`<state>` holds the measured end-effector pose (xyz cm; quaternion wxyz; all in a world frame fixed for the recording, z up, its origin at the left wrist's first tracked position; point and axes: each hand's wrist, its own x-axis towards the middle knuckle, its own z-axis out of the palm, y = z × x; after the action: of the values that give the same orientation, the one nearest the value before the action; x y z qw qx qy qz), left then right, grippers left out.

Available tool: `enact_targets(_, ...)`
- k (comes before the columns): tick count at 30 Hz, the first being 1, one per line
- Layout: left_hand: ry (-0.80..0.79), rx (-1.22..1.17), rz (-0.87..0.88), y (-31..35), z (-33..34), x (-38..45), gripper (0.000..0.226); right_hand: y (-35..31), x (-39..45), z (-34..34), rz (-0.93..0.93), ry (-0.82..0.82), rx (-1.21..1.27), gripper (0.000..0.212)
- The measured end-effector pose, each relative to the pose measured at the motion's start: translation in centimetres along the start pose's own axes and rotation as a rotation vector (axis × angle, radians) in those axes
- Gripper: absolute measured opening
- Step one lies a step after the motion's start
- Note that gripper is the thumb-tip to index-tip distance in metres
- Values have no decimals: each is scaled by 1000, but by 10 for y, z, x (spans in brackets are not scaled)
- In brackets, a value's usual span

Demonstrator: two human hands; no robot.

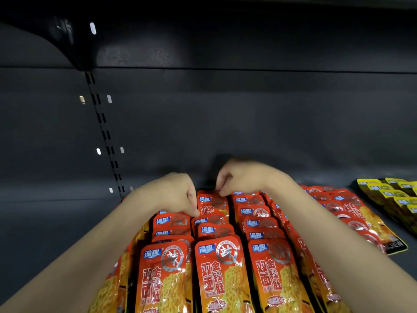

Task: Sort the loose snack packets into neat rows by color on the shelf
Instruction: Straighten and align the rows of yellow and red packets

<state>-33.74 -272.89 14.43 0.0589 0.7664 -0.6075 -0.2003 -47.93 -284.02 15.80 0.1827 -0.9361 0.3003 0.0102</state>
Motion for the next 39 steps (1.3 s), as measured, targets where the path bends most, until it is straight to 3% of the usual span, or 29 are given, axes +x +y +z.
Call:
enact_targets(7,-68,26,-15,2,5,0,13,1,-8,7,13,-46,42,28)
enact_targets(14,-18,-33,29,3,9,3,19,5,-18,7,-22,-2,58,4)
enact_targets(20,11,-84,20,8,10,4,16,-1,-32,2,-68,-204,-68,11)
enact_targets(28,13,-128,16,8,8,3,12,-7,-31,8,-39,-273,-158,14)
enact_targets(39,124,-198,18,7,4,8,4,-5,-30,7,-19,-180,-32,11)
